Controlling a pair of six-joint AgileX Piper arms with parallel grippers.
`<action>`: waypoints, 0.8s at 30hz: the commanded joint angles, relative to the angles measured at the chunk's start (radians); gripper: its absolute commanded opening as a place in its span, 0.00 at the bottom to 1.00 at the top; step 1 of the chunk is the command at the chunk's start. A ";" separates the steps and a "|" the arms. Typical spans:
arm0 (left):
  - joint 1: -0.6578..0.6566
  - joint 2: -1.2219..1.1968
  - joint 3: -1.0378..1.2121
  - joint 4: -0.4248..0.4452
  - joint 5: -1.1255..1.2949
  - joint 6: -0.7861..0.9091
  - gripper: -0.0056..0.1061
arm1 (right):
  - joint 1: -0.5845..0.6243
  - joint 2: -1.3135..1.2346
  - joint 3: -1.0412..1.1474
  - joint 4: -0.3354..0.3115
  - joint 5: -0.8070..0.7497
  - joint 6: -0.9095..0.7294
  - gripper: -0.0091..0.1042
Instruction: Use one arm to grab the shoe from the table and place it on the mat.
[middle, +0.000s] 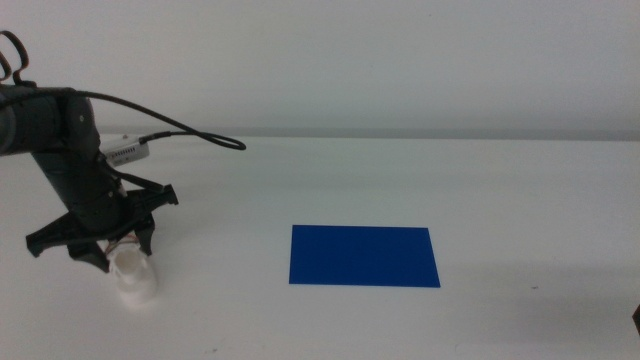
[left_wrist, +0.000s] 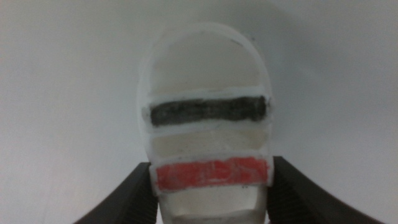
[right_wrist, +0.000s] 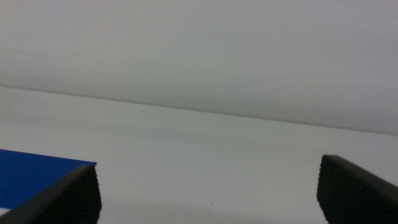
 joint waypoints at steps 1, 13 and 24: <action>-0.006 -0.025 -0.011 -0.007 0.074 -0.031 0.03 | 0.000 -0.038 0.043 -0.003 -0.007 0.000 0.90; -0.371 0.027 -0.362 0.078 0.359 -0.198 0.03 | 0.000 -0.038 0.043 -0.003 -0.007 0.000 0.90; -0.673 0.342 -0.810 -0.030 0.396 -0.249 0.03 | 0.000 -0.038 0.043 -0.003 -0.007 0.000 0.90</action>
